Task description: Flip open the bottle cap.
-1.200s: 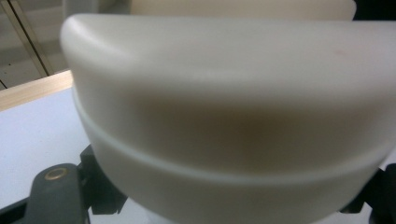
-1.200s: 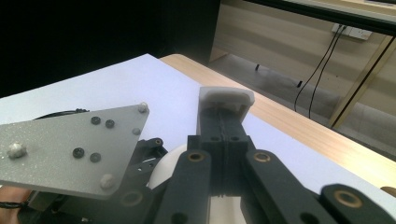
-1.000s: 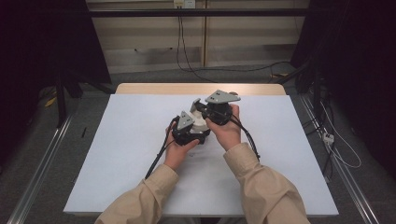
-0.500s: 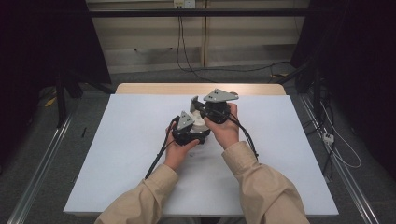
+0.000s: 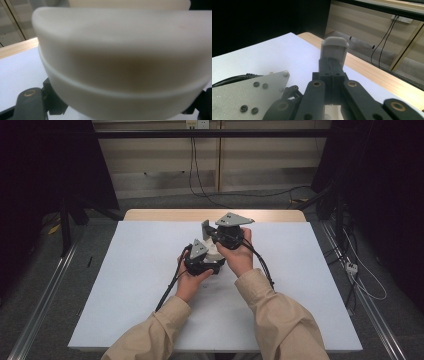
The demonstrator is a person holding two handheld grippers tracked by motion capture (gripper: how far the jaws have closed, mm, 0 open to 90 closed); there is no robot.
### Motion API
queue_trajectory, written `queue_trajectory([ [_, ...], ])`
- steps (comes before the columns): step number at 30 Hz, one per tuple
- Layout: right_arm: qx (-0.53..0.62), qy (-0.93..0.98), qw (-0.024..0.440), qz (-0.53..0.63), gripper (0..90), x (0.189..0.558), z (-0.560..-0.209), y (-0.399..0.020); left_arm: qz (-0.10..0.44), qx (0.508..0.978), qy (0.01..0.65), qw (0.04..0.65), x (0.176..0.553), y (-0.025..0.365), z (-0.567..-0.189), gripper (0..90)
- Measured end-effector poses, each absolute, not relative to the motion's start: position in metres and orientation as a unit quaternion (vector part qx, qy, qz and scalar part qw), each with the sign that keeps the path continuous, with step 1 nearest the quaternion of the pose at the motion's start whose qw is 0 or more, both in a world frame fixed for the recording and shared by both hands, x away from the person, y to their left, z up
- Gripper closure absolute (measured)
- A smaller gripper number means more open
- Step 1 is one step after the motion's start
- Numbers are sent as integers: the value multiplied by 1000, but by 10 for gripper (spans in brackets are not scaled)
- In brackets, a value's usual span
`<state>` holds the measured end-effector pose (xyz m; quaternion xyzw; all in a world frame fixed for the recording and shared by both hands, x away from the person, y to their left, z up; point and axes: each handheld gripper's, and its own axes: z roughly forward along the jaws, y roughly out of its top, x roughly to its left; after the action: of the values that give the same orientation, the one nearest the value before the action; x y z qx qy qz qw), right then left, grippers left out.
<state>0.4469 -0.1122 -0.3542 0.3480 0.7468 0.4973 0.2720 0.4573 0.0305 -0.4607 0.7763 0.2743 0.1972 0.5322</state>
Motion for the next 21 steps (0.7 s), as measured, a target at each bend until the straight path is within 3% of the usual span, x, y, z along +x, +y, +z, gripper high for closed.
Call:
queue_trajectory([
  [21,352,750,264,494,900,457,-364,-107,192,777,273,535,457,30,-461,186],
])
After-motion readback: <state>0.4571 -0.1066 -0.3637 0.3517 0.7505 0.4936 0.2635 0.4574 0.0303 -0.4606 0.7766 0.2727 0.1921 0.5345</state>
